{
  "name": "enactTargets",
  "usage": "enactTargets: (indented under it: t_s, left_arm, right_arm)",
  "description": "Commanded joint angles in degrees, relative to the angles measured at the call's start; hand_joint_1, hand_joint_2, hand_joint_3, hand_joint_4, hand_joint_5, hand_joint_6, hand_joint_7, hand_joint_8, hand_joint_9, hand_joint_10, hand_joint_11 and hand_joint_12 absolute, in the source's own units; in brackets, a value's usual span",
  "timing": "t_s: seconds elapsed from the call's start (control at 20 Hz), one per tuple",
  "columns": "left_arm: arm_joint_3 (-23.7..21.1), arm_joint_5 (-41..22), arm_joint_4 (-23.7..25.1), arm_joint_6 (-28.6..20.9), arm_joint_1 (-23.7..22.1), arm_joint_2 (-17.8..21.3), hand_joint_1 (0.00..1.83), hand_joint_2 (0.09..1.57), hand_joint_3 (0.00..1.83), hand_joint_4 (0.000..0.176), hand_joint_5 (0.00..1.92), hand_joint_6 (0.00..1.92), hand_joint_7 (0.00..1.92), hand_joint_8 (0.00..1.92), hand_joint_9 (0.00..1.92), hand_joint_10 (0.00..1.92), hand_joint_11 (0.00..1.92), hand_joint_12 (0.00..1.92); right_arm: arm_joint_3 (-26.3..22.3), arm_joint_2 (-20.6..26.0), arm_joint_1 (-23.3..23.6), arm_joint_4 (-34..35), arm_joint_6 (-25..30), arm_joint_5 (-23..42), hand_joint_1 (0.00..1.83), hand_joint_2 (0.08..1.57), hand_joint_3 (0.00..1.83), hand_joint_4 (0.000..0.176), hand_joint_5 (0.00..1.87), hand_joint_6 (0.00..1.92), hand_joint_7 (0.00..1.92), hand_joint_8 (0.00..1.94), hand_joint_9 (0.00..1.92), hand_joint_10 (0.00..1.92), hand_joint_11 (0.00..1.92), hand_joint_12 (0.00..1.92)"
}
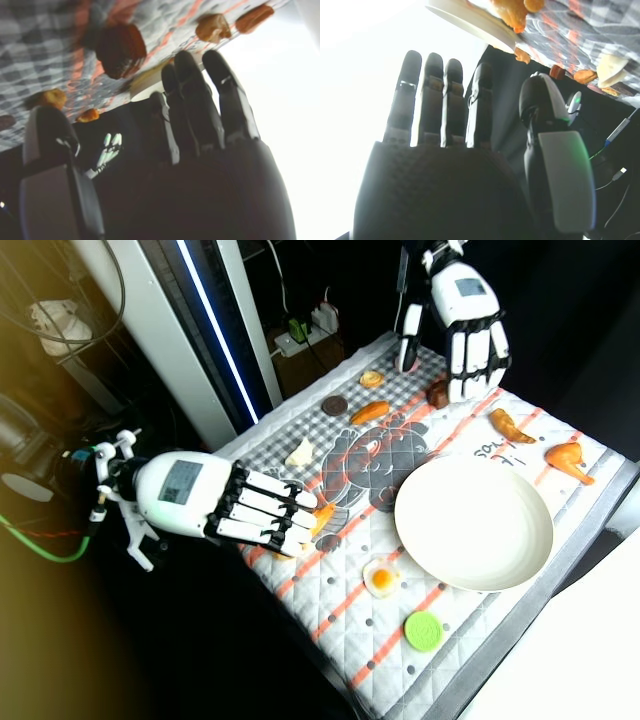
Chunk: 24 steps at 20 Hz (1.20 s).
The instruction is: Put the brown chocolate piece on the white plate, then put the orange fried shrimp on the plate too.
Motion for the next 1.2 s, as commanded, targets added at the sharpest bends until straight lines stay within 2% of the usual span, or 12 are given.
enactTargets:
  t_s: [0.0, 0.2, 0.35, 0.45, 0.5, 0.55, 0.65, 0.7, 0.75, 0.85, 0.95, 1.15]
  left_arm:
    - [0.5, -5.1, 0.7, 0.1, -0.8, -0.3, 0.88, 0.88, 0.00, 0.106, 0.57, 0.00, 0.76, 0.01, 0.76, 0.02, 0.16, 0.94]
    - [2.6, -3.5, -0.8, 0.1, -1.9, -2.2, 0.91, 0.96, 0.00, 0.104, 0.62, 0.00, 0.82, 0.00, 0.80, 0.02, 0.14, 1.05]
    - [3.7, -2.6, -1.3, 0.1, -2.6, -3.4, 0.96, 0.96, 0.00, 0.069, 0.78, 0.01, 0.93, 0.01, 0.90, 0.04, 0.18, 1.28]
    - [4.0, -2.3, -1.3, 0.1, -2.9, -3.7, 1.02, 0.97, 0.00, 0.013, 0.97, 0.01, 1.06, 0.02, 0.97, 0.08, 0.21, 1.42]
    - [4.2, -2.1, -1.4, 0.1, -3.0, -3.8, 1.08, 1.00, 0.00, 0.139, 1.19, 0.40, 1.15, 0.02, 1.00, 0.14, 0.22, 1.47]
    - [4.3, -1.9, -1.5, 0.1, -3.1, -3.9, 1.24, 1.04, 0.00, 0.000, 1.28, 0.23, 1.07, 0.88, 0.92, 0.46, 0.24, 1.56]
    - [4.5, -2.0, -2.0, 0.1, -3.3, -4.1, 1.28, 1.07, 0.00, 0.000, 1.33, 0.06, 1.02, 1.16, 0.77, 1.11, 0.27, 1.74]
    - [4.6, -2.4, -2.1, 0.1, -3.4, -4.1, 1.28, 1.07, 0.00, 0.000, 1.33, 0.05, 1.03, 1.15, 0.72, 1.21, 0.25, 1.75]
    - [4.6, -3.5, -2.5, 0.1, -3.8, -4.2, 1.28, 1.06, 0.00, 0.000, 1.33, 0.05, 1.04, 1.13, 0.72, 1.24, 0.27, 1.74]
    - [4.8, -5.2, -2.4, 0.1, -5.1, -4.3, 1.28, 1.05, 0.00, 0.000, 1.34, 0.07, 1.07, 1.06, 0.76, 1.14, 0.29, 1.65]
    - [5.5, -6.2, -1.9, 0.1, -7.2, -4.9, 1.27, 1.08, 0.00, 0.000, 1.28, 0.16, 0.99, 1.20, 0.68, 1.31, 0.25, 1.70]
    - [9.5, -4.7, -0.6, 0.1, -14.1, -8.2, 1.28, 1.05, 0.00, 0.000, 1.34, 0.09, 1.06, 1.07, 0.77, 1.14, 0.31, 1.59]
  right_arm:
    - [0.0, 0.2, 0.7, 0.7, 0.1, 6.9, 0.66, 1.29, 0.00, 0.068, 0.52, 0.00, 0.41, 0.01, 0.38, 0.01, 0.09, 0.71]
    - [0.0, 0.2, 0.7, 0.7, 0.1, 6.9, 0.63, 1.31, 0.00, 0.069, 0.51, 0.00, 0.41, 0.00, 0.39, 0.00, 0.09, 0.76]
    - [0.0, 0.2, 0.7, 0.7, 0.1, 6.9, 0.62, 1.30, 0.00, 0.053, 0.52, 0.00, 0.42, 0.00, 0.40, 0.00, 0.10, 0.77]
    - [0.0, 0.1, 0.7, 0.7, 0.1, 6.9, 0.61, 1.30, 0.00, 0.038, 0.53, 0.00, 0.44, 0.00, 0.41, 0.00, 0.12, 0.76]
    - [0.0, 0.1, 0.7, 0.7, 0.1, 6.9, 0.61, 1.31, 0.00, 0.031, 0.54, 0.00, 0.44, 0.00, 0.42, 0.00, 0.14, 0.73]
    - [0.0, 0.1, 0.7, 0.7, 0.1, 6.9, 0.62, 1.31, 0.00, 0.028, 0.54, 0.00, 0.45, 0.00, 0.42, 0.00, 0.15, 0.72]
    - [0.0, 0.1, 0.7, 0.7, 0.2, 6.9, 0.58, 1.32, 0.00, 0.024, 0.55, 0.00, 0.45, 0.00, 0.43, 0.00, 0.19, 0.65]
    - [0.0, 0.1, 0.7, 0.7, 0.2, 6.9, 0.60, 1.32, 0.00, 0.026, 0.55, 0.00, 0.45, 0.00, 0.44, 0.00, 0.19, 0.63]
    - [0.0, 0.1, 0.7, 0.7, 0.2, 6.9, 0.59, 1.32, 0.00, 0.013, 0.55, 0.00, 0.46, 0.00, 0.44, 0.00, 0.21, 0.59]
    - [0.0, 0.1, 0.7, 0.7, 0.2, 6.9, 0.57, 1.33, 0.00, 0.022, 0.54, 0.00, 0.46, 0.00, 0.45, 0.00, 0.22, 0.58]
    - [0.0, 0.1, 0.7, 0.7, 0.2, 6.9, 0.58, 1.33, 0.00, 0.019, 0.54, 0.00, 0.46, 0.00, 0.44, 0.00, 0.22, 0.58]
    - [0.0, 0.0, 0.7, 0.7, 0.2, 6.9, 0.56, 1.33, 0.00, 0.016, 0.54, 0.00, 0.47, 0.00, 0.44, 0.00, 0.22, 0.58]
